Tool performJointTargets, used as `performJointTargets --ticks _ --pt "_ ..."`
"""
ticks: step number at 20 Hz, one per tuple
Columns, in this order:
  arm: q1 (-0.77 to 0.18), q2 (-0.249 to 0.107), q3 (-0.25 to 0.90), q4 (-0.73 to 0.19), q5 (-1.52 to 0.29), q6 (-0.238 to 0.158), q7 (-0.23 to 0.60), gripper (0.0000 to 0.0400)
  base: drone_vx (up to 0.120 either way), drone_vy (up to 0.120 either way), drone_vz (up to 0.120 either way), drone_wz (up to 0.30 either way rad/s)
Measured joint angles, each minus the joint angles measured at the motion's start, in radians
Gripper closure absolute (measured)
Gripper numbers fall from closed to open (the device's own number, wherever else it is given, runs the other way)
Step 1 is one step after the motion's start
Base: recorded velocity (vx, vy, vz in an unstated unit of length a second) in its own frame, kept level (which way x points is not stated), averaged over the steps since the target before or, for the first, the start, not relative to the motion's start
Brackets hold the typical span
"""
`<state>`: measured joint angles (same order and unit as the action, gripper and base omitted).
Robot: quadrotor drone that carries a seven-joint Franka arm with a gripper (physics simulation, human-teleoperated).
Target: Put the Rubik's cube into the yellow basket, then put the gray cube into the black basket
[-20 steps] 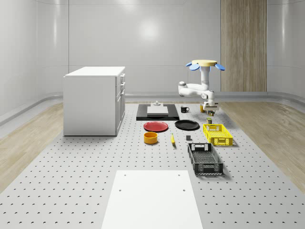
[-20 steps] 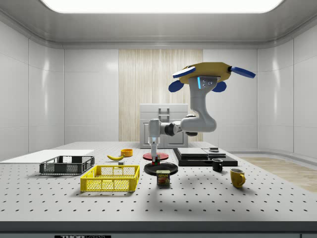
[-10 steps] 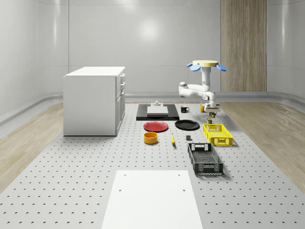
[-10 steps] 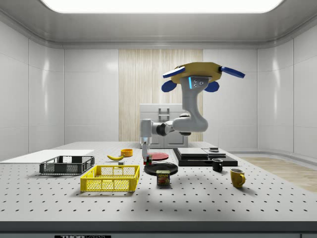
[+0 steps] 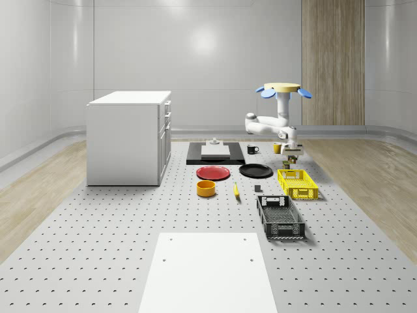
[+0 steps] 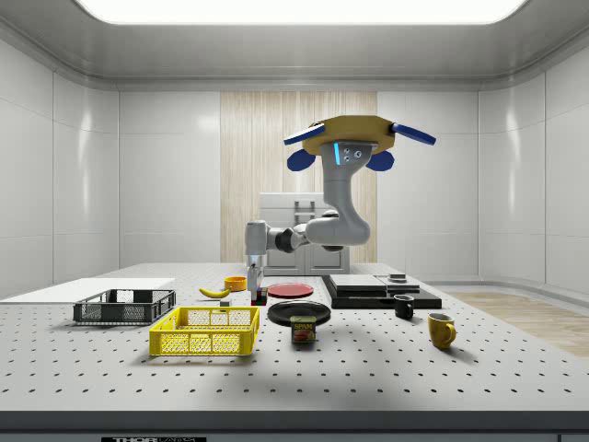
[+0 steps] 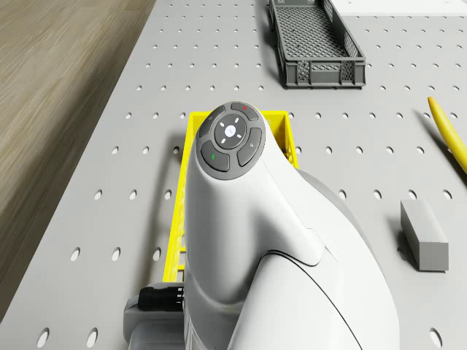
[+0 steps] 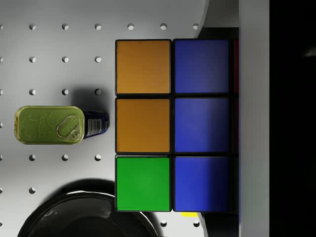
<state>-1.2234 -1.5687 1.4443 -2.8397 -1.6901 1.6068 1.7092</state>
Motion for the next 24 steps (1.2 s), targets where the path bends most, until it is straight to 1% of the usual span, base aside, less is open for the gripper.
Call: performJointTargets --ticks 6,12,18,22,24 --pt "-0.001 -0.005 0.001 0.000 0.002 0.005 0.000 0.0075 0.120 -0.007 0.000 0.000" --pt "-0.001 -0.009 0.001 0.000 0.004 0.009 0.001 0.0075 0.120 -0.113 0.000 0.000" --pt "-0.002 -0.013 0.001 0.000 0.005 0.012 0.001 0.0075 0.120 0.000 -0.007 0.000" --pt "-0.002 -0.015 0.002 0.000 0.006 0.014 0.001 0.0075 0.120 0.000 -0.110 0.000" --pt "-0.002 -0.016 0.002 0.000 0.006 0.015 0.002 0.0075 0.120 0.040 0.000 0.000"
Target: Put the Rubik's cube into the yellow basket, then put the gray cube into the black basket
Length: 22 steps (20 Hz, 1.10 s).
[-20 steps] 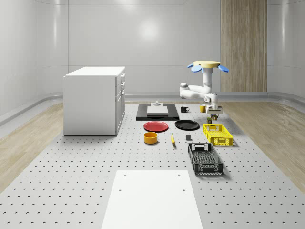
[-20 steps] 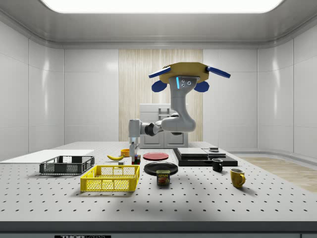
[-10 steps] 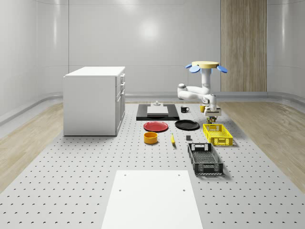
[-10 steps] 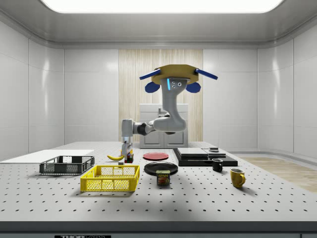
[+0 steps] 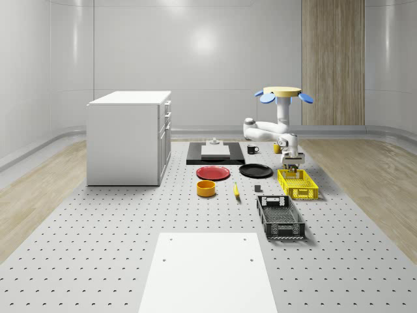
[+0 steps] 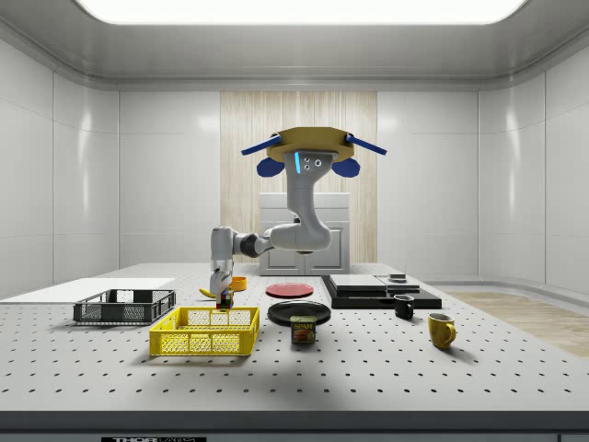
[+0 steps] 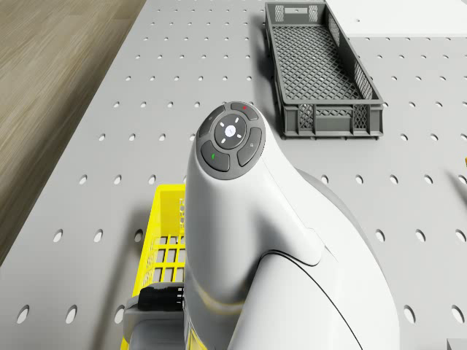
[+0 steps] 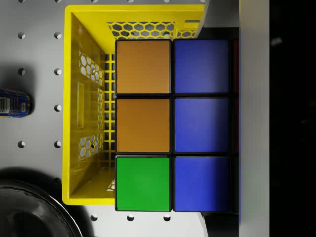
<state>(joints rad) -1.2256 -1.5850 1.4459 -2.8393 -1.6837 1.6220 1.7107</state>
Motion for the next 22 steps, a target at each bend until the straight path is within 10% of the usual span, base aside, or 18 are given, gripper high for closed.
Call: performJointTargets --ticks 22 --pt "-0.024 -0.005 -0.153 0.029 -0.142 0.057 0.004 0.0075 0.013 0.007 -0.025 0.000"
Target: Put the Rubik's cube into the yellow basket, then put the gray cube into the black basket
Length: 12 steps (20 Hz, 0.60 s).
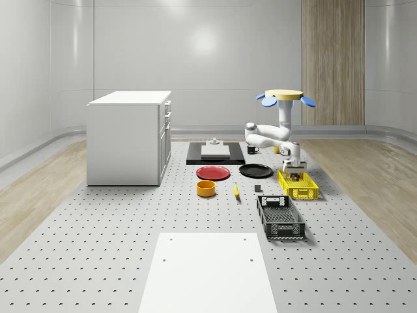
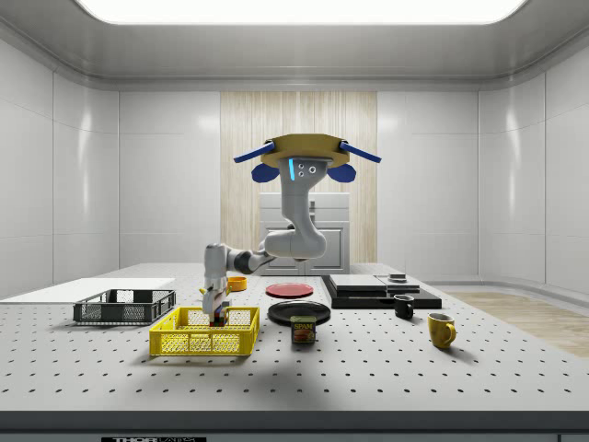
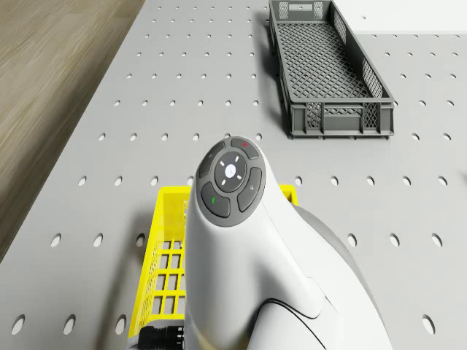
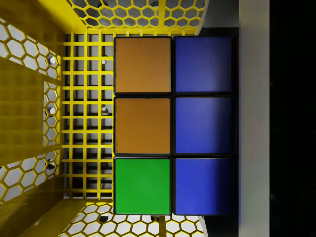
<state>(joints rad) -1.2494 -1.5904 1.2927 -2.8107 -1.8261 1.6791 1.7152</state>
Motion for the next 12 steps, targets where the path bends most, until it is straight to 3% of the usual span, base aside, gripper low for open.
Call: performJointTargets --ticks 12 --pt "-0.015 0.014 -0.083 0.025 -0.081 0.020 0.000 0.0075 0.000 0.000 0.000 0.000"
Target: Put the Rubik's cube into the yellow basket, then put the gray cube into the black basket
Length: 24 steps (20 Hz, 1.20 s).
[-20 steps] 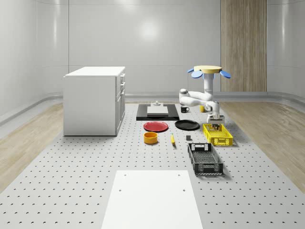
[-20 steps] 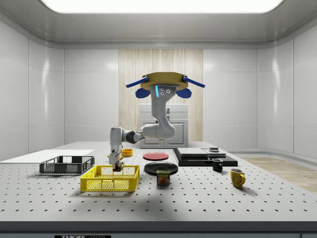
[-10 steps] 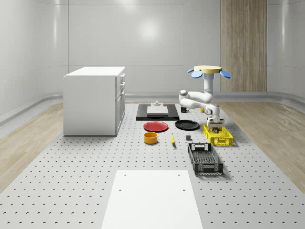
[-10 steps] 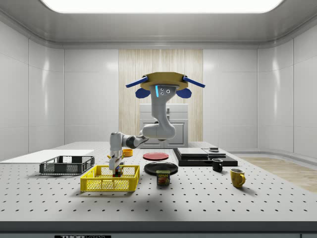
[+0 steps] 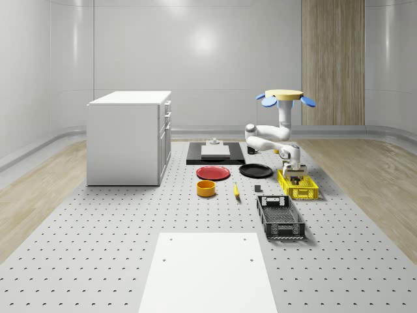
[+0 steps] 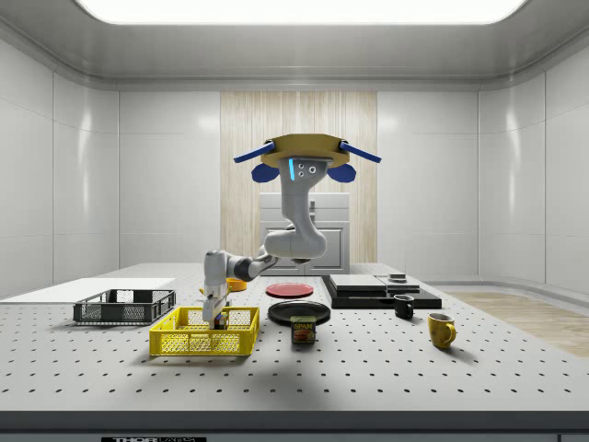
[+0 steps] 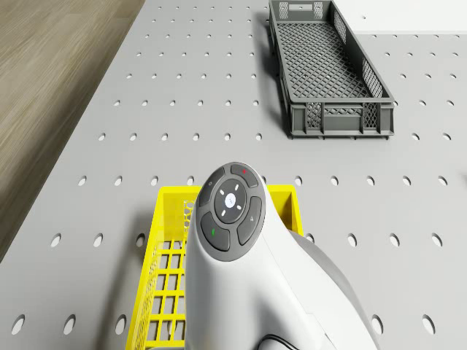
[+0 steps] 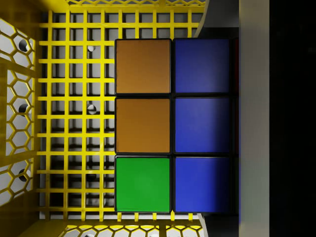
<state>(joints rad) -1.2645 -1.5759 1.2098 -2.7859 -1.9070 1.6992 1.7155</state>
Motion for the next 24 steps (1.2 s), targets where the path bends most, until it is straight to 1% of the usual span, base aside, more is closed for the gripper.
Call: performJointTargets --ticks 3,7,10,14,18,21,24 --pt "0.000 0.004 -0.004 0.001 -0.005 -0.002 -0.001 0.0035 0.000 0.000 0.000 0.000" --pt "0.009 0.007 0.024 -0.009 0.020 -0.017 -0.003 0.0013 0.000 0.000 0.000 0.000" --pt "0.018 0.008 0.062 -0.021 0.054 -0.034 -0.004 0.0006 0.000 0.000 0.027 0.000" --pt "0.026 0.010 0.101 -0.031 0.090 -0.050 -0.006 0.0002 0.000 0.000 0.120 0.000" --pt "0.029 0.010 0.121 -0.036 0.108 -0.058 -0.006 0.0001 0.000 0.000 0.120 0.000" --pt "0.030 0.010 0.128 -0.037 0.115 -0.060 -0.006 0.0000 0.000 -0.093 0.120 0.000" --pt "0.031 0.010 0.132 -0.038 0.119 -0.061 -0.006 0.0000 0.000 -0.120 0.013 0.000"
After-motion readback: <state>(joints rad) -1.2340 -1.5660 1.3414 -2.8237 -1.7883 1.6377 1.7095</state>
